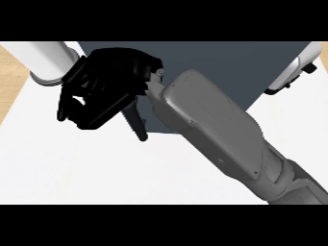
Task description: Pick up the wine, place it into the cabinet and close the cabinet
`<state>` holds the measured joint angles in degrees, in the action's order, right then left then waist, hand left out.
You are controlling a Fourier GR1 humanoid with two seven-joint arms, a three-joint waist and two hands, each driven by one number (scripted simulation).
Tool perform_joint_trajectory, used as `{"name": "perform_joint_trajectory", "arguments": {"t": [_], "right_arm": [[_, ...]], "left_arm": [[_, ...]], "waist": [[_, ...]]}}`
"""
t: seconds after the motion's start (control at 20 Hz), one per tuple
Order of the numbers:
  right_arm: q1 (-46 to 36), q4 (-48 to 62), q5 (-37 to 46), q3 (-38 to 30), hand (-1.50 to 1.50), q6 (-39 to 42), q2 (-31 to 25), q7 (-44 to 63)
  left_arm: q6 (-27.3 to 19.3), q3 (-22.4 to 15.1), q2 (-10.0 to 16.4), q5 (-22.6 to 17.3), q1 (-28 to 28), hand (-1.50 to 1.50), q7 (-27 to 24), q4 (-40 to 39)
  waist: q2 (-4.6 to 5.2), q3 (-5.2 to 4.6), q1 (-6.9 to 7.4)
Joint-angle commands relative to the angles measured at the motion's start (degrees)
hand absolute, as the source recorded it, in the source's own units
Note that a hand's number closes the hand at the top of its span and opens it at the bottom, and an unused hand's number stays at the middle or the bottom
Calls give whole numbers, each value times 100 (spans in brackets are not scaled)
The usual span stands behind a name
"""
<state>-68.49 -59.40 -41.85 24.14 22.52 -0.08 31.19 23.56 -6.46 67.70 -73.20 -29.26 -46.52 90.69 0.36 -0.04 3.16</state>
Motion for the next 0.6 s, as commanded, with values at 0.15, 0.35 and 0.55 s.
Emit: {"name": "perform_joint_trajectory", "arguments": {"t": [0.15, 0.35, 0.55], "right_arm": [[-88, 1040, -428, -300, 150, 847, 8, -625], [-99, 1379, -411, -472, 150, 955, -39, -821], [-504, 1759, -601, -809, 150, 971, -293, -734]], "left_arm": [[419, 255, -296, 164, -141, -150, -1, -77], [524, 521, -305, 42, 11, -150, 195, -118], [545, 569, -407, 165, -111, -150, 301, -92]], "waist": [[2, 2, -55], [5, 3, -113], [8, -1, -69]]}}
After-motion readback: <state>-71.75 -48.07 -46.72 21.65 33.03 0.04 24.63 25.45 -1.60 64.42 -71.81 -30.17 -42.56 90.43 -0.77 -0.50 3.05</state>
